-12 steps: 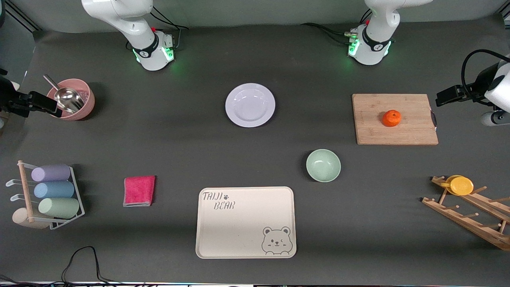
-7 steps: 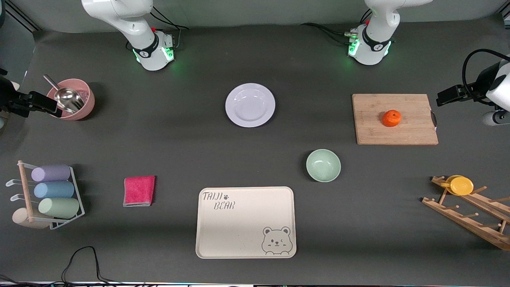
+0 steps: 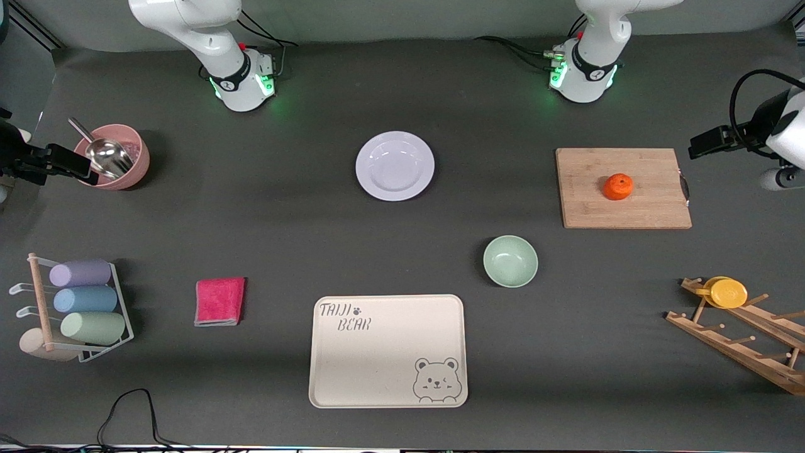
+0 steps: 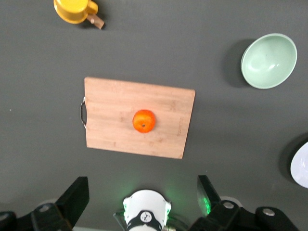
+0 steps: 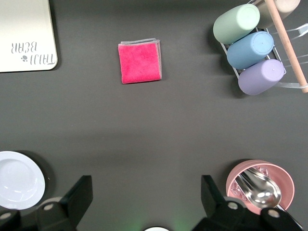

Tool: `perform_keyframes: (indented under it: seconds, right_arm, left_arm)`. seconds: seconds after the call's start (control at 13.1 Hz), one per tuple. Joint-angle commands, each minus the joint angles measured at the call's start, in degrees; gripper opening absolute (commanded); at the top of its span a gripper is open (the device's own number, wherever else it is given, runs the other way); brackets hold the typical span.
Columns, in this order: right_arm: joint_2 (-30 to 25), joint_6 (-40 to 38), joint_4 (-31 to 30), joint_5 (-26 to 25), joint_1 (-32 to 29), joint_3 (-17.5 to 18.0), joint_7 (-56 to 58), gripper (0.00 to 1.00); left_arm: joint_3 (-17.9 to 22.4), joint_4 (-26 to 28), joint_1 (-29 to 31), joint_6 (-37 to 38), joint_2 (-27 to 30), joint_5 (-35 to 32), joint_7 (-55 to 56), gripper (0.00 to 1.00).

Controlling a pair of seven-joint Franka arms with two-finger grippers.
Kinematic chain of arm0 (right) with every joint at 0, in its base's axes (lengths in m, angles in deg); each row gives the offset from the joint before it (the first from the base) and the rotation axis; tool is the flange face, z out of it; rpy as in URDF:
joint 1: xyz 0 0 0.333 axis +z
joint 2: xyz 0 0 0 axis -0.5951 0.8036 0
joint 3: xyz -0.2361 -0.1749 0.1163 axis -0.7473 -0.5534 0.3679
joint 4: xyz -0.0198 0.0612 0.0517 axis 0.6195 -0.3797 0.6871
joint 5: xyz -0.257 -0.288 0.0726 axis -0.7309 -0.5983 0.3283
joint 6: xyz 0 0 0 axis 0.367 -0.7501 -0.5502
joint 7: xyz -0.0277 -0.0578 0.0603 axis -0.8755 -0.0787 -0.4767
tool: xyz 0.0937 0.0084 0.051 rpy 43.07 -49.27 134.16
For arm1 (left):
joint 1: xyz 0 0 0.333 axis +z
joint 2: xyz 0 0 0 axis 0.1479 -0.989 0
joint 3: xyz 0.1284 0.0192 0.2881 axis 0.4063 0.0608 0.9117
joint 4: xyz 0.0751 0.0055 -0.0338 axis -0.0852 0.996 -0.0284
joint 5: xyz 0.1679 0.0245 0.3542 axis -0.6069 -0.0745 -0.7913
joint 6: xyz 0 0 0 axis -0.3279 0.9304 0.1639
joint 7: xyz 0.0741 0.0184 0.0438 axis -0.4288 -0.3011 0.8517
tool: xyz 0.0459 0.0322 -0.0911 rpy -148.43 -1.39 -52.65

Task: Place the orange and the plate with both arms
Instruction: 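Raise the left gripper and move it toward the cutting board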

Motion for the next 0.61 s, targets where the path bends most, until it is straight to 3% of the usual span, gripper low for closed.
perform_keyframes:
  seconds: [0.0,0.23,0.38,0.53]
  right_arm:
    - [-0.9,-0.8,0.1,-0.2,0.3,0.2,-1.4,1.00]
    - [-1.3,-0.8,-0.3,-0.2,0.3,0.2,-1.5,1.00]
    - [-1.2,-0.8,-0.3,-0.3,0.3,0.3,-2.6,1.00]
    - [-1.2,-0.8,-0.4,-0.2,0.4,0.6,-5.6,1.00]
  left_arm:
    - [-0.2,12.6,0.7,-1.0,12.0,0.4,-0.1,1.00]
    - [0.6,26.8,0.6,-6.7,22.1,0.4,-1.0,1.00]
    - [0.7,30.5,0.6,-10.0,22.5,0.4,-1.9,1.00]
    - [1.3,37.8,0.6,-18.8,22.3,0.4,-2.2,1.00]
